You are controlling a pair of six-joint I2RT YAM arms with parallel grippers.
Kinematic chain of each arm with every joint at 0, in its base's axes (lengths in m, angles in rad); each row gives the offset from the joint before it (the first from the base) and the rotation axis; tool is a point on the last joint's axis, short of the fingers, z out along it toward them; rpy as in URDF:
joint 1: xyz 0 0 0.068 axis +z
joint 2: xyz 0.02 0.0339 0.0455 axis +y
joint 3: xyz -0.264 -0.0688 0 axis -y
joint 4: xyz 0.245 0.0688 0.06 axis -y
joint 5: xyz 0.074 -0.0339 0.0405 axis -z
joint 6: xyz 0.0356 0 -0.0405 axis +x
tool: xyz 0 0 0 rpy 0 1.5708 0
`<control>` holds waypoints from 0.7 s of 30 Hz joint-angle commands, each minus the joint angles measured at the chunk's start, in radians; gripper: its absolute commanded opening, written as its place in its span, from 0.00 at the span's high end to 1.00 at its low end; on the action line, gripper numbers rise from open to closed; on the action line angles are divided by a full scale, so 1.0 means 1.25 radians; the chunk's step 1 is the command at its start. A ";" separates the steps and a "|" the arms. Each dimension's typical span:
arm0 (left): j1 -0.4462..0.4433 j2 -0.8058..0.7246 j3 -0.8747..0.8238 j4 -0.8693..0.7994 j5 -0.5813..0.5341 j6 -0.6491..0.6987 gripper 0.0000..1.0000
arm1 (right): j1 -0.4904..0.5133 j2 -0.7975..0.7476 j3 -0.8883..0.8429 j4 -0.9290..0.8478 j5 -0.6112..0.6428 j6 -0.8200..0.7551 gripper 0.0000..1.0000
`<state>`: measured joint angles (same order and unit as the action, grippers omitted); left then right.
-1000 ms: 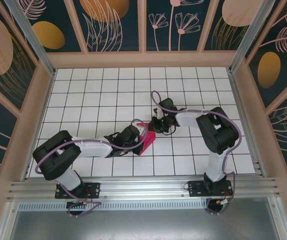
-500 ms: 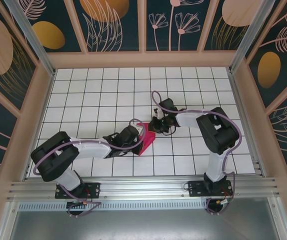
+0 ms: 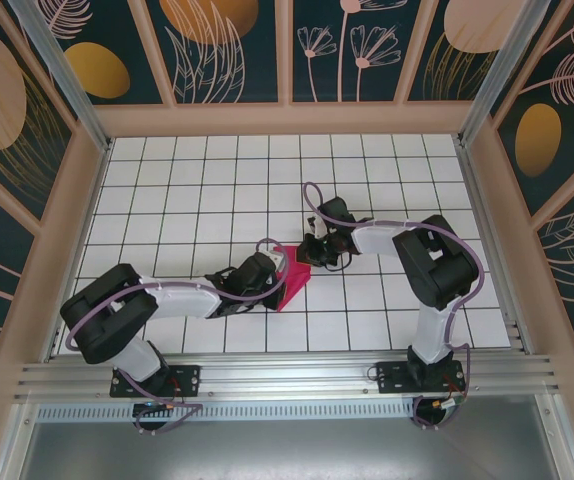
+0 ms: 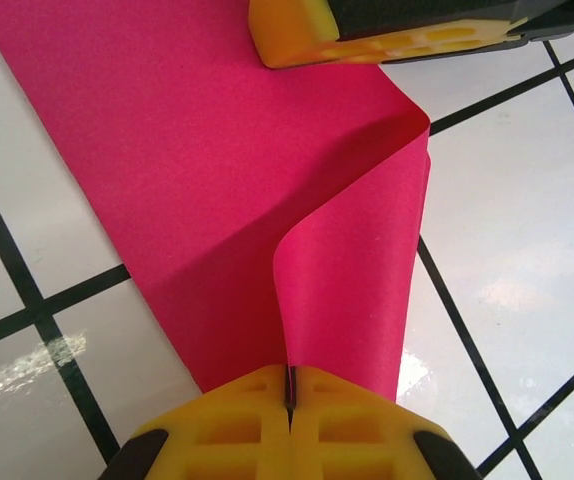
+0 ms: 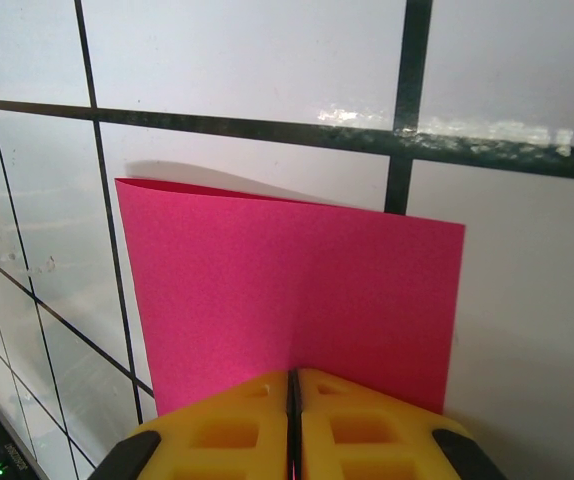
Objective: Fold a paper plane with a square sheet of paper (pick it up from the middle)
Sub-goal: Third fold the triangle at the center of the table.
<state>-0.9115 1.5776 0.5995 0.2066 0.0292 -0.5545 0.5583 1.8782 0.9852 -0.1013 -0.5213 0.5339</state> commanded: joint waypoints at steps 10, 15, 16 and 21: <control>0.003 0.026 0.011 0.003 0.002 -0.006 0.97 | 0.015 0.017 -0.034 -0.031 0.048 0.016 0.88; 0.004 0.036 0.003 0.006 0.002 -0.010 0.97 | 0.015 0.007 -0.033 -0.020 0.032 0.020 0.86; 0.003 0.039 0.004 0.002 0.001 -0.009 0.97 | 0.015 0.003 -0.032 -0.016 0.025 0.021 0.86; 0.003 0.034 -0.002 0.001 -0.003 -0.013 0.97 | 0.010 -0.060 -0.029 -0.009 0.031 0.028 0.82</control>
<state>-0.9115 1.6043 0.6041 0.2134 0.0288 -0.5556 0.5632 1.8587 0.9722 -0.0868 -0.5144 0.5587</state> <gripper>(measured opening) 0.071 0.178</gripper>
